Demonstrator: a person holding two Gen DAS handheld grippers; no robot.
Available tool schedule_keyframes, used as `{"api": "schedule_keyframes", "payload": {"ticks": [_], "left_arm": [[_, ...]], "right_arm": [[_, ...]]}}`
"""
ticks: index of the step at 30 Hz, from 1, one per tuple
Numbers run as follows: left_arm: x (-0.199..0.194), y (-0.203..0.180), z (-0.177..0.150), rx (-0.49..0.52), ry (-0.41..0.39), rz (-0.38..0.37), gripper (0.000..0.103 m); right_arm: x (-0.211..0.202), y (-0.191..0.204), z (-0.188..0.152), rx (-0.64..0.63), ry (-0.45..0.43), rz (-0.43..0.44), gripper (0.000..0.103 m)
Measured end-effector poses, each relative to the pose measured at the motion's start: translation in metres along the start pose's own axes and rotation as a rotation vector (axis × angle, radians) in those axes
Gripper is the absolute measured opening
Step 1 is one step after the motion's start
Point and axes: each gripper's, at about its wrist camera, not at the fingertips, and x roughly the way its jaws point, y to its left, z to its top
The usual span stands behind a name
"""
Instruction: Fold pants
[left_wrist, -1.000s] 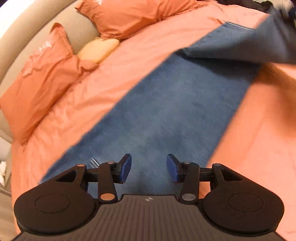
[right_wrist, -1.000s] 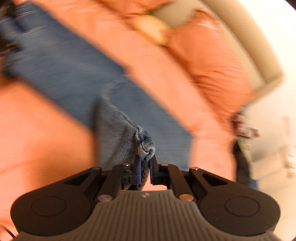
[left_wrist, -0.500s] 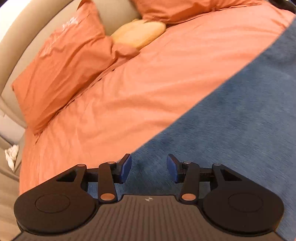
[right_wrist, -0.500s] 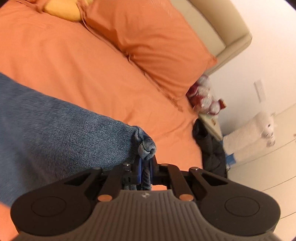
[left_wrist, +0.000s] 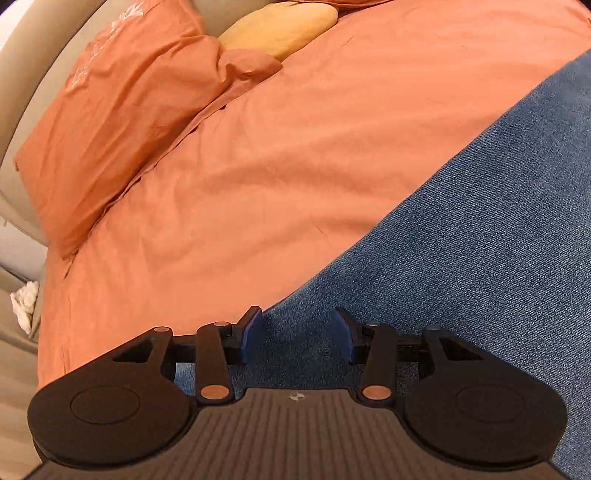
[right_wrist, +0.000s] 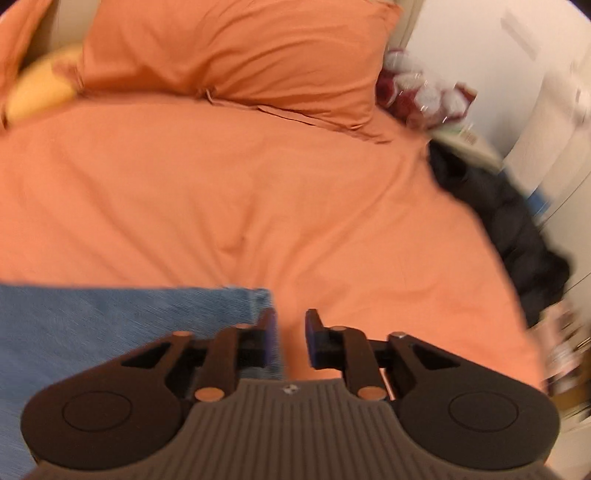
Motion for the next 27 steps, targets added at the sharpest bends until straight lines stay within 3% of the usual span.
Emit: {"api": "schedule_keyframes", "payload": {"ticks": [2,4,10,12,15,21,23,26,27], "left_arm": [[0.001,-0.003,0.001,0.016,-0.002,0.009,0.05],[0.0,-0.005,0.0,0.015,-0.006,0.017,0.05],[0.002,-0.007,0.0,-0.027,0.01,0.034,0.051],[-0.002,-0.01,0.004,-0.006,0.021,0.059,0.052],[-0.018,-0.011,-0.002,0.014,0.011,0.032,0.053],[-0.071,-0.013,-0.032,0.046,-0.028,-0.024,0.053],[-0.086,-0.016,-0.045,0.049,-0.035,-0.031,0.053],[-0.096,-0.023,-0.057,0.041,-0.029,-0.038,0.055],[-0.099,-0.026,-0.062,0.034,-0.026,-0.035,0.054]], "right_arm": [[0.002,0.009,-0.004,0.017,-0.006,0.028,0.05],[0.013,0.014,-0.008,0.034,-0.001,0.019,0.05],[0.047,0.024,-0.022,0.063,0.09,-0.038,0.037],[0.033,0.025,-0.023,0.049,0.043,-0.039,0.042],[0.006,0.021,-0.032,-0.001,0.006,-0.015,0.044],[-0.047,-0.002,-0.073,-0.092,0.016,0.061,0.031],[-0.056,-0.013,-0.087,-0.076,0.035,0.095,0.031],[-0.06,-0.029,-0.111,0.028,0.055,0.13,0.044],[-0.058,-0.032,-0.117,0.074,0.059,0.139,0.044]]}}
